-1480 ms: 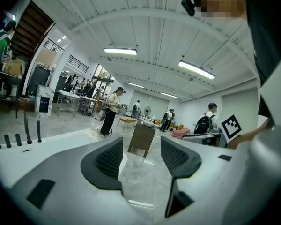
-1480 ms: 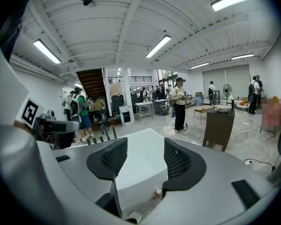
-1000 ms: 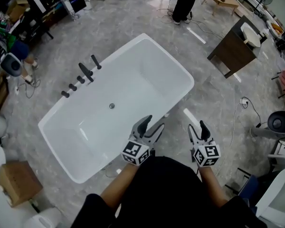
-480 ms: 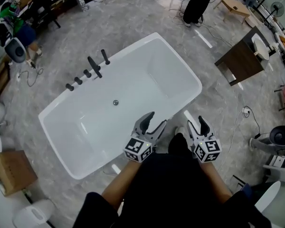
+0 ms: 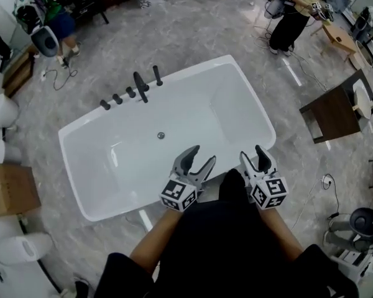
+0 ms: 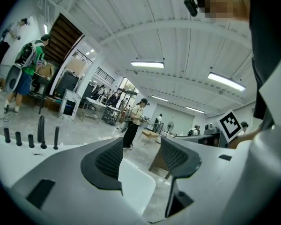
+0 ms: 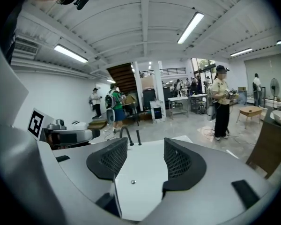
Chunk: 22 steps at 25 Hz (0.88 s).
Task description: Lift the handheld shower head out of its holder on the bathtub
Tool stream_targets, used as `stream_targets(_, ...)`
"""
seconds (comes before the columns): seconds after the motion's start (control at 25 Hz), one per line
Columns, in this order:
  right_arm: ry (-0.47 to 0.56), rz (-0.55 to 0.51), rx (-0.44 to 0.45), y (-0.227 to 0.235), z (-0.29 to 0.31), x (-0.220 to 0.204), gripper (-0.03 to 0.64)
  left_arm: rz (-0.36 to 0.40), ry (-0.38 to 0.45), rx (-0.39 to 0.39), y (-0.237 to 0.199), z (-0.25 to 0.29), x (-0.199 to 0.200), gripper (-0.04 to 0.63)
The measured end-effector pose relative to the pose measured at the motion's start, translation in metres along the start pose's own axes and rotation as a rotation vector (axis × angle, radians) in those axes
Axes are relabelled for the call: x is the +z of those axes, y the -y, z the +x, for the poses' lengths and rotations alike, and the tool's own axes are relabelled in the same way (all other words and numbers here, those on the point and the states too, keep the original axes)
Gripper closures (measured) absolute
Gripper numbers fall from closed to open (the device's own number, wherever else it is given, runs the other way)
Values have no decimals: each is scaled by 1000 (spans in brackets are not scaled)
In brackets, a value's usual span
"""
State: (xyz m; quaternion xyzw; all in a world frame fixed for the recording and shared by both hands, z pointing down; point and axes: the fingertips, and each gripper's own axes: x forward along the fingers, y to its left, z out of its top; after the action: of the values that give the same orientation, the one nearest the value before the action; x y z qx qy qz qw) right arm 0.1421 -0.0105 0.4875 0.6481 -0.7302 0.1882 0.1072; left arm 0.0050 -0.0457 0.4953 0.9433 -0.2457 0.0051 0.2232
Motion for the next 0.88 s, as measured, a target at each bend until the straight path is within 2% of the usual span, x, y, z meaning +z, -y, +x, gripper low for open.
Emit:
stream_targets(0.16,2,-54,189,41,47,22,400,40,-8,163,-11,39,-2,364)
stream_targets(0.32,8,-86,302,51,73,47,400,22,13,325,-36,32,8,364)
stream_targets(0.44,-12,-114,369,69,92,49,400,9,40,424,-48,44,10,364)
stream_targets(0.64,-45,-113,452,94,105,44,400,-28,71,533,-54,67,6,364)
stream_targets(0.88,-85,-102,519,107,121,39,400,-29,79,603,-72,93,10,364)
